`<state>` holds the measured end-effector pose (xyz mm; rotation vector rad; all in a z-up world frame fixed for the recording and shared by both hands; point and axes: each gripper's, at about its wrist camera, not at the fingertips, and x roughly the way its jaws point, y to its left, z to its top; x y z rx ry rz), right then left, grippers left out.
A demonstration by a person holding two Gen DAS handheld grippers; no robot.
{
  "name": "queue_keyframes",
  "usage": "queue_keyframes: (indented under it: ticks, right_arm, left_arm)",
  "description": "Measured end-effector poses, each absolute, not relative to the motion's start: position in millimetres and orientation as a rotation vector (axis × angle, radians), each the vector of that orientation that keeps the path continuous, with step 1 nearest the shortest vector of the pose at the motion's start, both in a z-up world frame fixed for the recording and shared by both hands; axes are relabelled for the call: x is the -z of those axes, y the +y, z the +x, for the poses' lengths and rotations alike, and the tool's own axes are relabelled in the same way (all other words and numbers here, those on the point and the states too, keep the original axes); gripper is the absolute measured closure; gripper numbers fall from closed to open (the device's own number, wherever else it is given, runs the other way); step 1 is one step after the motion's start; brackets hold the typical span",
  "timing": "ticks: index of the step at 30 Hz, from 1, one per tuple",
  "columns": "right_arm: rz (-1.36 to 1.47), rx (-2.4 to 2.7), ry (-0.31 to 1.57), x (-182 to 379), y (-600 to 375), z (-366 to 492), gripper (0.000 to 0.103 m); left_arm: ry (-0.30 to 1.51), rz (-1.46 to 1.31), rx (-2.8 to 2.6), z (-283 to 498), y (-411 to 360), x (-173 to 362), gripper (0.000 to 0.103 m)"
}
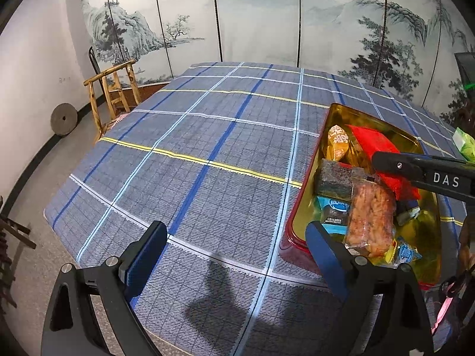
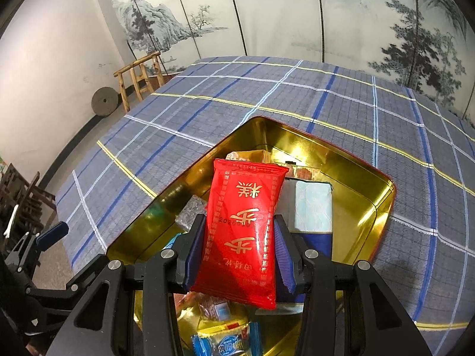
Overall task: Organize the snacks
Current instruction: 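Carry the red packet into the tin and open the right gripper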
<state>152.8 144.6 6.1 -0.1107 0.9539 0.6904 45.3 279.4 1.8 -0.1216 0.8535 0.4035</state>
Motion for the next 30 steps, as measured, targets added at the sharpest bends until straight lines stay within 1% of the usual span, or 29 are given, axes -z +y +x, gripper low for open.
queue_keyframes:
  ticks: [21,30]
  right_arm:
    - [-0.118,-0.672,0.951,1.8,156.3,162.0,0.058]
    - [-0.128,-0.675,0.861,-15.8,150.9,145.6,0.056]
  left_arm:
    - [0.841,-0.129,-0.408,44.2,283.7,-0.3,0.008]
    - [0.819,-0.107,-0.425,40.7,281.5,-9.7,0.004]
